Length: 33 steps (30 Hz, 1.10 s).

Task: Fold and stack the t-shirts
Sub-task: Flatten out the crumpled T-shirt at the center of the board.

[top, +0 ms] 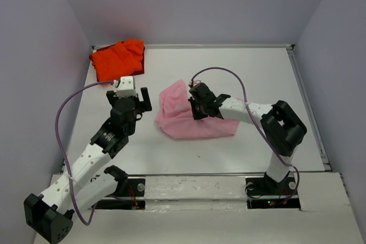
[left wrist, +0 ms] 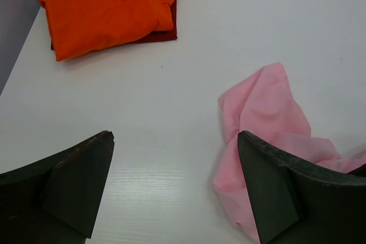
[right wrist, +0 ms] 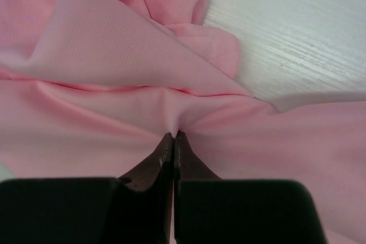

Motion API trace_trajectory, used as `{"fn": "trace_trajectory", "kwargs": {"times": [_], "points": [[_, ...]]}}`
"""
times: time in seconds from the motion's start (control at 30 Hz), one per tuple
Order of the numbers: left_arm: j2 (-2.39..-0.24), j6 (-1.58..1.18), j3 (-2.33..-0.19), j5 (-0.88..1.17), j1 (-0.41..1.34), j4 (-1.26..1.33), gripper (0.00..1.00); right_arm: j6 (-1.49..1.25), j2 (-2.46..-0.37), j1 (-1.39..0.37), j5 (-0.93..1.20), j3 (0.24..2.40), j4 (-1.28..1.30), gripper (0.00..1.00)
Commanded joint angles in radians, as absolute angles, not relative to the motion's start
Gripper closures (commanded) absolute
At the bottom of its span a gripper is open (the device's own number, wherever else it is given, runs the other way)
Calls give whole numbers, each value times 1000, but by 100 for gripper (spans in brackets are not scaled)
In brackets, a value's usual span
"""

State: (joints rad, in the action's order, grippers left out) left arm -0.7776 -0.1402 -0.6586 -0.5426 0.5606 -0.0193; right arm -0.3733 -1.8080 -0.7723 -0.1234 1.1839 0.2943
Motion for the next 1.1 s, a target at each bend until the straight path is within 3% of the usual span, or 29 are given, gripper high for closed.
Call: {"fn": "trace_trajectory", "kwargs": {"times": [0.0, 0.13, 0.43, 0.63, 0.8, 1.07], "points": [[-769, -144, -704, -549, 557, 14, 1, -391, -1813, -776, -110, 1164, 241, 100], [-764, -143, -704, -548, 557, 14, 1, -373, -1758, -776, -193, 1173, 309, 100], [-761, -149, -709, -554, 557, 8, 1, -382, -1387, -776, -611, 1201, 667, 100], [-764, -152, -710, -549, 554, 6, 1, -422, -1175, -776, -768, 1163, 831, 100], [-770, -156, -712, -551, 555, 2, 1, -489, -1149, -776, -877, 1100, 919, 100], [-765, -156, -710, -551, 554, 3, 1, -529, -1242, -776, -775, 1048, 876, 100]]}}
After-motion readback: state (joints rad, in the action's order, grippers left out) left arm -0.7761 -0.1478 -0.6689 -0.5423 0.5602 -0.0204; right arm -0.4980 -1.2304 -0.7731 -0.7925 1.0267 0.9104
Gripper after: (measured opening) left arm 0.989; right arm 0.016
